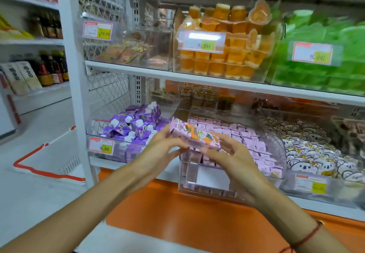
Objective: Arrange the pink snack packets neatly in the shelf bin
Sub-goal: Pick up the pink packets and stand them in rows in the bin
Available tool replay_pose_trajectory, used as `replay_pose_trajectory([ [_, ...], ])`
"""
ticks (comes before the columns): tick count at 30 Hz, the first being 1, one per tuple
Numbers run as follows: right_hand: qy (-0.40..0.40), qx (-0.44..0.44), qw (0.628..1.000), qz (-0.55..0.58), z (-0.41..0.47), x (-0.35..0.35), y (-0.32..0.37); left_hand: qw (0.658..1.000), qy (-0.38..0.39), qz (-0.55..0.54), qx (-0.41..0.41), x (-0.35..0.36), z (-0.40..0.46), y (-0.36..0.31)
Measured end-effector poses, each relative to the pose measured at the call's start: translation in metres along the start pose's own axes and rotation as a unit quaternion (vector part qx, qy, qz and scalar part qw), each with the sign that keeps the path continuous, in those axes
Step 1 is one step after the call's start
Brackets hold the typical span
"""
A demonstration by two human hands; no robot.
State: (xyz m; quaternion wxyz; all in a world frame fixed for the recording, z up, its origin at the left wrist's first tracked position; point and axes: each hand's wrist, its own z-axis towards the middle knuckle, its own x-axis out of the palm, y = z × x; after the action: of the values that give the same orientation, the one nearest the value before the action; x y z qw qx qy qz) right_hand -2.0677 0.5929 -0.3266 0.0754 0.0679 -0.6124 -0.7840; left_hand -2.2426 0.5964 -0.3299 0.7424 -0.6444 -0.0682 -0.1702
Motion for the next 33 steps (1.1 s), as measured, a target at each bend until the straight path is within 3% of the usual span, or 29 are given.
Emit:
replay_pose_trajectory([
  [2,-0.016,-0.039,0.999,-0.011,0.002,-0.009,0.001,0.993,0.016,0.111,0.033,0.000,-0.002,0.002],
  [5,-0.005,-0.103,0.993,-0.064,0.002,-0.009,0.004,0.992,0.010,0.122,0.032,-0.001,-0.008,-0.001],
  [7,0.021,-0.126,0.989,-0.069,0.003,-0.006,0.003,0.978,-0.018,0.195,0.076,-0.002,-0.009,-0.003],
  [11,0.000,-0.055,0.998,0.033,0.012,0.000,0.000,0.953,0.004,0.281,0.117,-0.006,-0.008,0.001],
  [14,-0.054,-0.098,0.994,-0.007,0.017,0.005,-0.001,0.914,-0.006,0.374,0.156,-0.009,-0.006,0.007],
  [16,-0.037,-0.141,0.989,-0.039,0.018,0.012,-0.001,0.909,-0.022,0.373,0.187,-0.009,-0.004,0.009],
  [19,0.007,-0.172,0.983,-0.059,0.021,0.016,-0.002,0.930,0.004,0.313,0.193,-0.007,-0.002,0.009],
  [23,0.009,-0.134,0.980,-0.145,0.027,0.006,-0.011,0.931,0.002,0.289,0.221,-0.005,-0.002,0.008],
  [25,0.020,-0.120,0.950,-0.286,0.028,-0.003,-0.022,0.933,-0.033,0.264,0.244,-0.007,0.001,0.006],
  [27,0.070,-0.130,0.891,-0.429,0.025,-0.006,-0.035,0.933,-0.041,0.259,0.248,-0.010,0.004,0.007],
  [33,0.012,-0.229,0.801,-0.553,0.028,-0.014,-0.038,0.924,0.014,0.306,0.231,-0.013,0.007,0.017],
])
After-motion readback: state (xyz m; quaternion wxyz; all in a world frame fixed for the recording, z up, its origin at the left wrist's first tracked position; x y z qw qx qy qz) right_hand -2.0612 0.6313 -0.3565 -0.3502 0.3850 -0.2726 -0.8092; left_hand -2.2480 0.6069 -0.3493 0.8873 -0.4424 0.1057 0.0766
